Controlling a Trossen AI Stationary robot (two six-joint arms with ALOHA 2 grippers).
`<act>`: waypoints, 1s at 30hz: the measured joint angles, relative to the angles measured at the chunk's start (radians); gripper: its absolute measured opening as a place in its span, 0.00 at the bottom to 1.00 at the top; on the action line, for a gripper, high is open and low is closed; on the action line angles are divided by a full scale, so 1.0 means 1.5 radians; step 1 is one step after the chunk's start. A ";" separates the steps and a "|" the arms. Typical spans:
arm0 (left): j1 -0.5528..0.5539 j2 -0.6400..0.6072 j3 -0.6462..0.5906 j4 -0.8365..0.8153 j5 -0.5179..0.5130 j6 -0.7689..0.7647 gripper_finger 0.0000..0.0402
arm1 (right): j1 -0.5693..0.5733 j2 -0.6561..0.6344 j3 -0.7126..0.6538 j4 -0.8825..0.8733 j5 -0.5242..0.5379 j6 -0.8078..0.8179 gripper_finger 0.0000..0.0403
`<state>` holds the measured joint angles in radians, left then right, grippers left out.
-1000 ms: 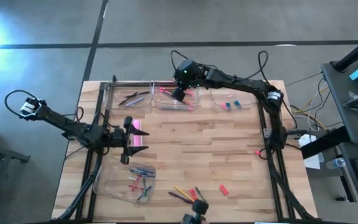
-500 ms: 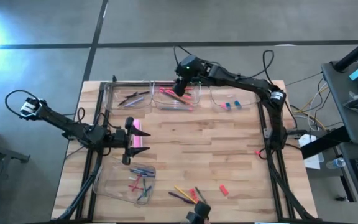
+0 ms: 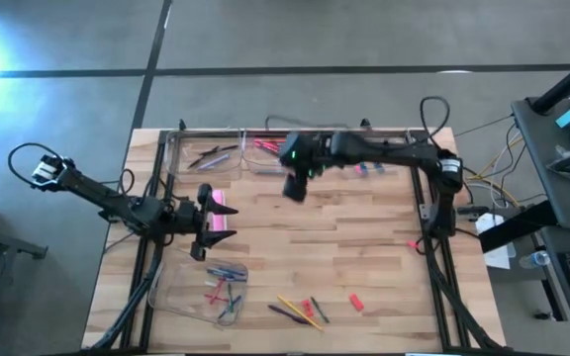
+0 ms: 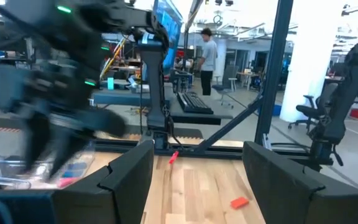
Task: Sort crayons/erasers/pens/pencils in bins
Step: Put the orange eraser into the top right transparent bin
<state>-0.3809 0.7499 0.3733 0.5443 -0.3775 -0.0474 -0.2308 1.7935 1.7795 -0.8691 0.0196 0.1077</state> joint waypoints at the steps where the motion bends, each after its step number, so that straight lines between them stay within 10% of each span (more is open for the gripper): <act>1: 0.000 0.001 0.000 0.001 0.000 0.000 0.58 | 0.019 0.000 -0.001 -0.011 -0.001 0.003 0.42; 30: -0.001 0.025 -0.005 0.049 0.036 -0.012 0.58 | 0.508 0.001 -0.140 0.181 0.075 0.289 0.34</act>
<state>-0.3828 0.7872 0.3660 0.6182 -0.3241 -0.0649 0.5309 1.7943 1.5701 -0.5969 0.1326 0.5405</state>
